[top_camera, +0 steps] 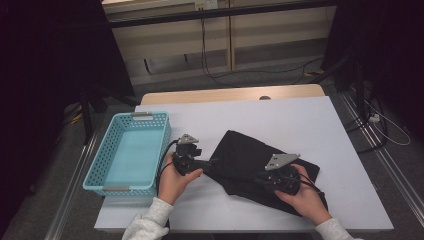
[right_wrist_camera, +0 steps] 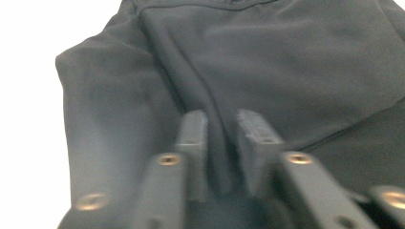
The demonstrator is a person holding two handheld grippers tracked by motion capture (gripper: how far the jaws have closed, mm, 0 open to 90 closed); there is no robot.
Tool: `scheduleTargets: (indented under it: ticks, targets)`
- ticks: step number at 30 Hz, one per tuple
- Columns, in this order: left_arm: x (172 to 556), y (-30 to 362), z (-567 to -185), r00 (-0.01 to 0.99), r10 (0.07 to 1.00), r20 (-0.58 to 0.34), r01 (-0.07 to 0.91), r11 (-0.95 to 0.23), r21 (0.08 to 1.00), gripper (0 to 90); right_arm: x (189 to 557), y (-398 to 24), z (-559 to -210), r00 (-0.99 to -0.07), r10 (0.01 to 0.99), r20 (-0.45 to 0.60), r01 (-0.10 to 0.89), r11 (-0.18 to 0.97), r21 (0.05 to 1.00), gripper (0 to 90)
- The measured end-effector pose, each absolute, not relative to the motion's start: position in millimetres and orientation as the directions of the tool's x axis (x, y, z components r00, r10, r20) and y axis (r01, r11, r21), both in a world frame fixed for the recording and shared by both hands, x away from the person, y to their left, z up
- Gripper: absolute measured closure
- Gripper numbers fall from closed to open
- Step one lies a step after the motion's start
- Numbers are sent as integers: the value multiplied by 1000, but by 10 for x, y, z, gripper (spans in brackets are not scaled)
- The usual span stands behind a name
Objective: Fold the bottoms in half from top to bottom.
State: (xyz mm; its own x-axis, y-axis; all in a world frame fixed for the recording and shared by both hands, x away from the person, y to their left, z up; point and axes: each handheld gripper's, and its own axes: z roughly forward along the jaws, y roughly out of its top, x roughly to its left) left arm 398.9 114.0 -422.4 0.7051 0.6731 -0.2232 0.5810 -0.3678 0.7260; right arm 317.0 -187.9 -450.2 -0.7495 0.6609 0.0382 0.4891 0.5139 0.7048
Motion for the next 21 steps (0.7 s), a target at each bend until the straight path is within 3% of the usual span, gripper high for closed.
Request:
scheduleTargets:
  ticks: [4,21]
  targets:
    - [3985,1140,-4225,705,672,-224,578,-363,731,203,3192,-1880,-4515,-754,655,49,489,510,708,865]
    - [3994,1151,-4224,708,669,-226,571,-355,740,202,3181,-1921,-4427,-758,650,54,474,491,731,887]
